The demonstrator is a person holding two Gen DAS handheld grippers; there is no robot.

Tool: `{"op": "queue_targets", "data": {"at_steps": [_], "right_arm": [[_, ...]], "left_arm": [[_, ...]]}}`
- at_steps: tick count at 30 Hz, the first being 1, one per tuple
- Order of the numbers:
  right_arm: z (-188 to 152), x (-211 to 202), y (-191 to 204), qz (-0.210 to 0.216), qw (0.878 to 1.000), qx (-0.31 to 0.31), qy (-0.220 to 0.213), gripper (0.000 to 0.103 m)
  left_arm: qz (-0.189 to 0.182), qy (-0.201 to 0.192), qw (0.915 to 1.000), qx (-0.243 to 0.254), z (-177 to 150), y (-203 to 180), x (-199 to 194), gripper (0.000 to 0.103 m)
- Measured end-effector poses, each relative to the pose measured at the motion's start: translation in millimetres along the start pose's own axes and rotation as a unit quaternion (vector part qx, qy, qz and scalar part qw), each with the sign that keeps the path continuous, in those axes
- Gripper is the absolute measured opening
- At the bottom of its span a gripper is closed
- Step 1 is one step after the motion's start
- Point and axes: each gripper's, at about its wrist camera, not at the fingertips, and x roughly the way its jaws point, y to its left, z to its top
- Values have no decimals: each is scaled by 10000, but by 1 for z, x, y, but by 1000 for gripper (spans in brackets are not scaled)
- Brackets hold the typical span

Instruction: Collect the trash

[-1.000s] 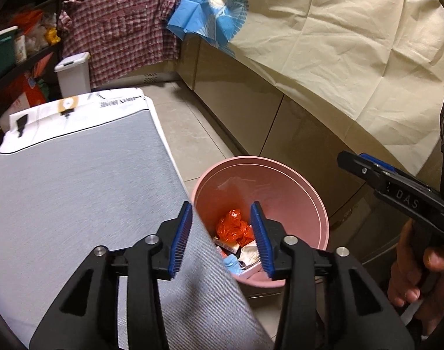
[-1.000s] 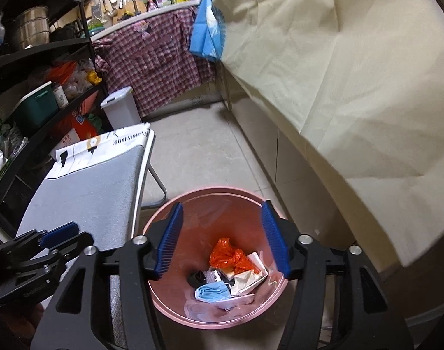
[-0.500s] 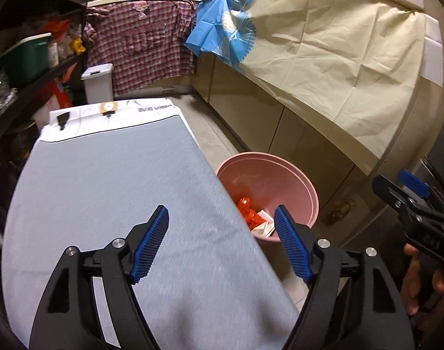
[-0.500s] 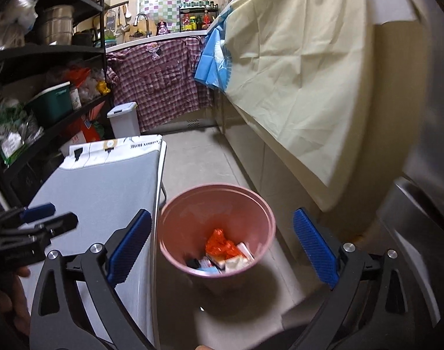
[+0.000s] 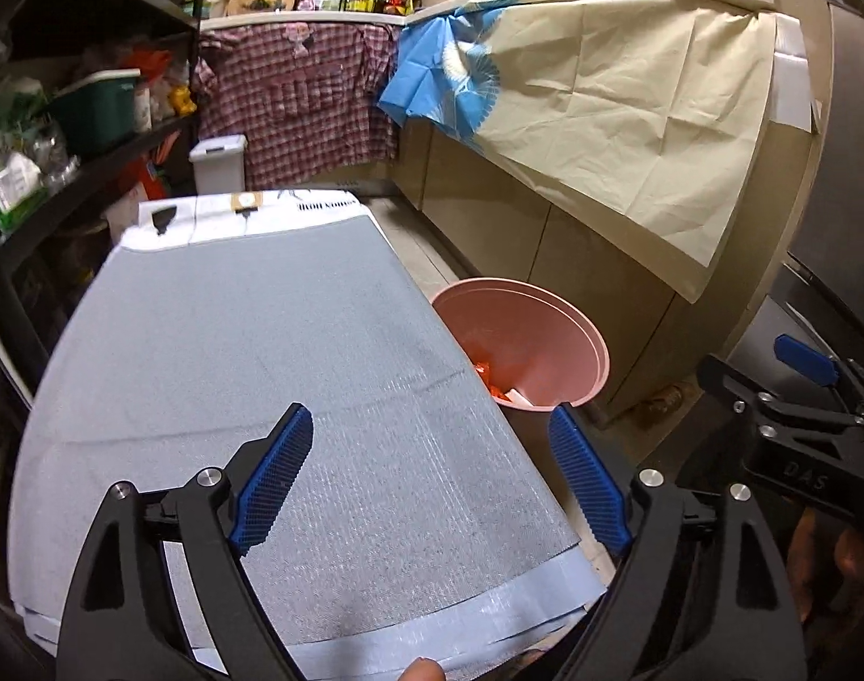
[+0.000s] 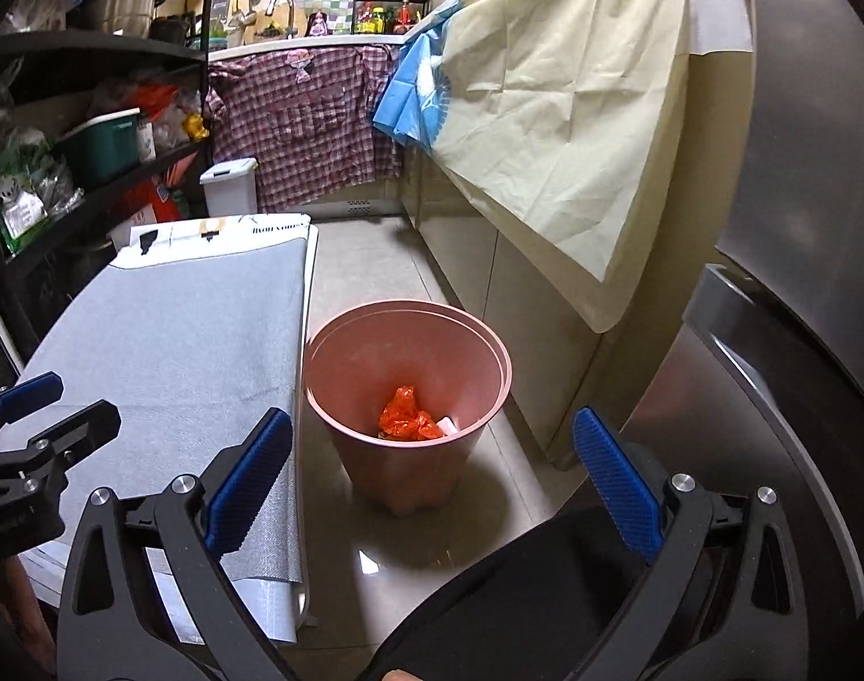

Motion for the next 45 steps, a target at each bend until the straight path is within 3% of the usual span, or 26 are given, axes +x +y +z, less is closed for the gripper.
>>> {"op": "queue_targets", "data": {"at_steps": [8,45], "right_arm": [[1,12,7,67,9999,10,159,98],[1,11,7,116,9998,62,146,98]], "left_arm": [[18,-5,9998,-200,-1,9,12,90],[231,-79,9997,-42,-3,2,14,90]]}}
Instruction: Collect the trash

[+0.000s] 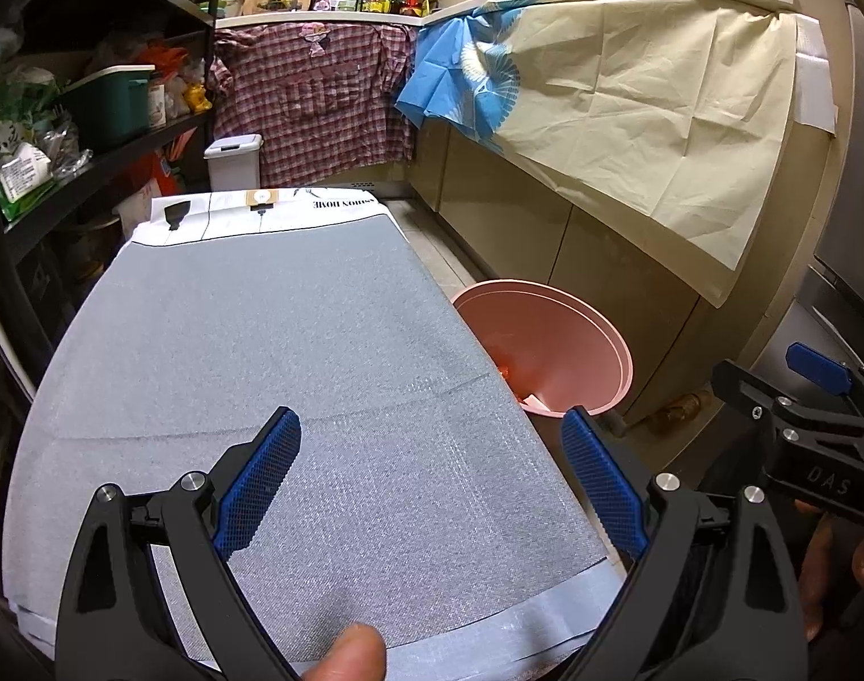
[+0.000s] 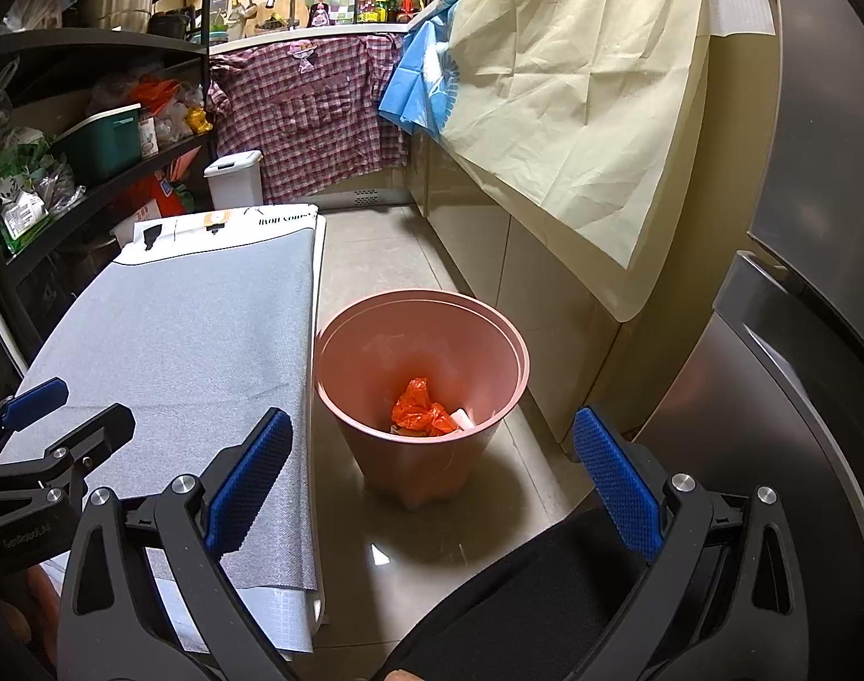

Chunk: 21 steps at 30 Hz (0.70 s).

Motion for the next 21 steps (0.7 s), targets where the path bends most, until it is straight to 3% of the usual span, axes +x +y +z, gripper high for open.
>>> {"op": "queue_targets", "data": {"at_steps": [21], "right_arm": [[0,0,0,-2,10000,-2,0,98]], "left_arm": [[-41,5,10000,-18,-4,2,3,91]]}}
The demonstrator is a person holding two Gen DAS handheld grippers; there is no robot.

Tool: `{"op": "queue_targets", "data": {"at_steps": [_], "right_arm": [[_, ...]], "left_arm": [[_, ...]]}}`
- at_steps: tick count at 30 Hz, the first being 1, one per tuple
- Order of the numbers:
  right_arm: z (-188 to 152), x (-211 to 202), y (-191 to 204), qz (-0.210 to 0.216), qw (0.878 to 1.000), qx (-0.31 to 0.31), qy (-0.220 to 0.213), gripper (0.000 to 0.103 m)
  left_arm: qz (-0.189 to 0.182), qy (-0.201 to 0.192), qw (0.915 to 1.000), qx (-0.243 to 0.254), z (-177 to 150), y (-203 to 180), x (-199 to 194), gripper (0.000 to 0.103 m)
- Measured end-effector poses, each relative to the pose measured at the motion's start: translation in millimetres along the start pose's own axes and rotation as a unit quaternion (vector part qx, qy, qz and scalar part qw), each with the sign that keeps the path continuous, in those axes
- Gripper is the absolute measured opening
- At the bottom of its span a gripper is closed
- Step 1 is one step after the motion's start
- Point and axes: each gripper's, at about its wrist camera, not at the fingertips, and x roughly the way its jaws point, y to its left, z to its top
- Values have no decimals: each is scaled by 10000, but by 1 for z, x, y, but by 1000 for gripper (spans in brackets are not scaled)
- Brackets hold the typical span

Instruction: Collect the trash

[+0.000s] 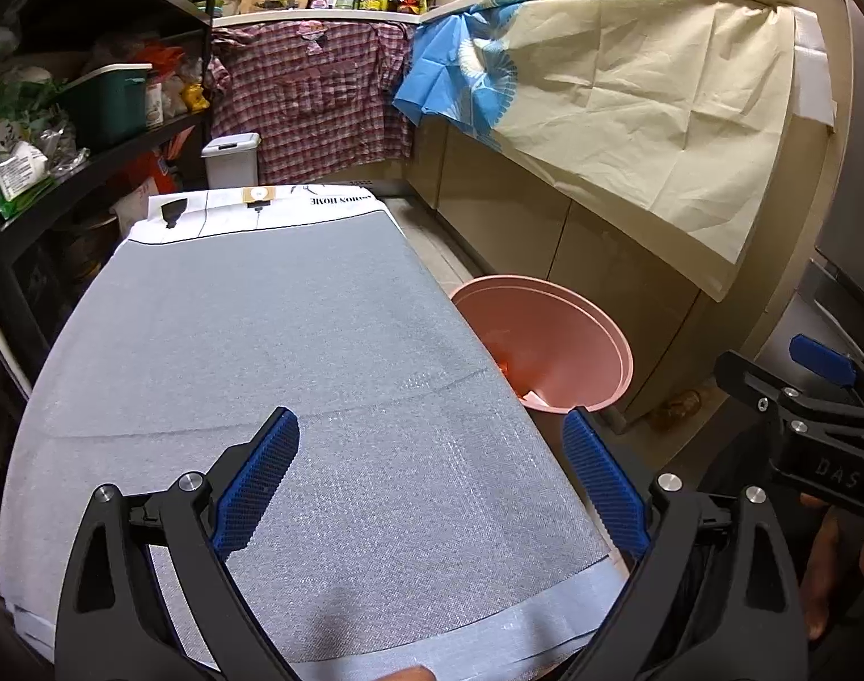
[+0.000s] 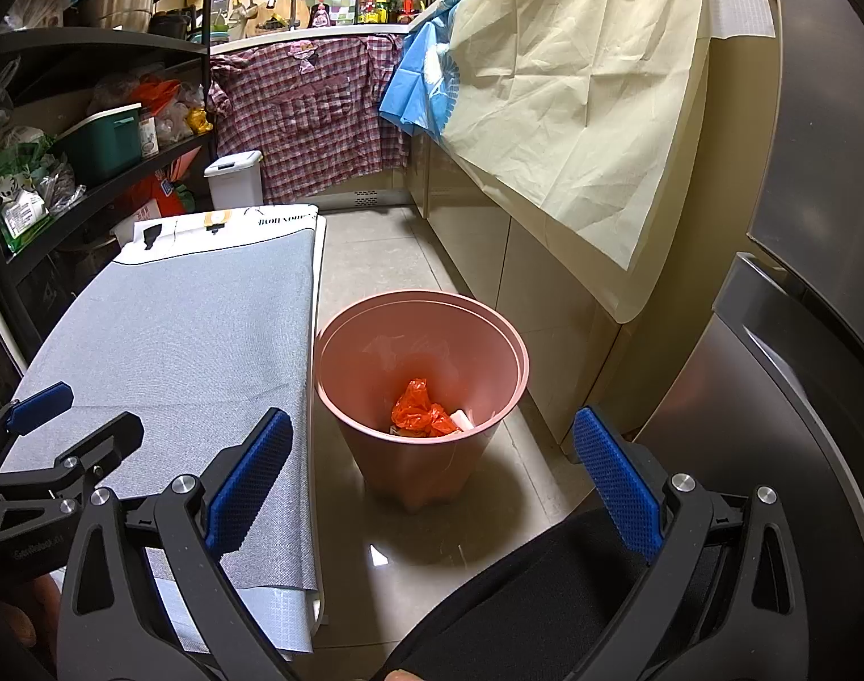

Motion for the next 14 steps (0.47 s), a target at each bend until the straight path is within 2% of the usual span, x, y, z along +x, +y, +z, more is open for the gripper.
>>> {"op": "queue_targets", "data": {"at_steps": [6,14], "right_arm": [[0,0,0,2,10000,-2,-2,98],[0,0,1,0,10000,1,-2,98]], "left_arm": [[-71,-85,9999,72,-1,-3,-2,91],[44,-10,10000,50,0,-2,1,91]]}}
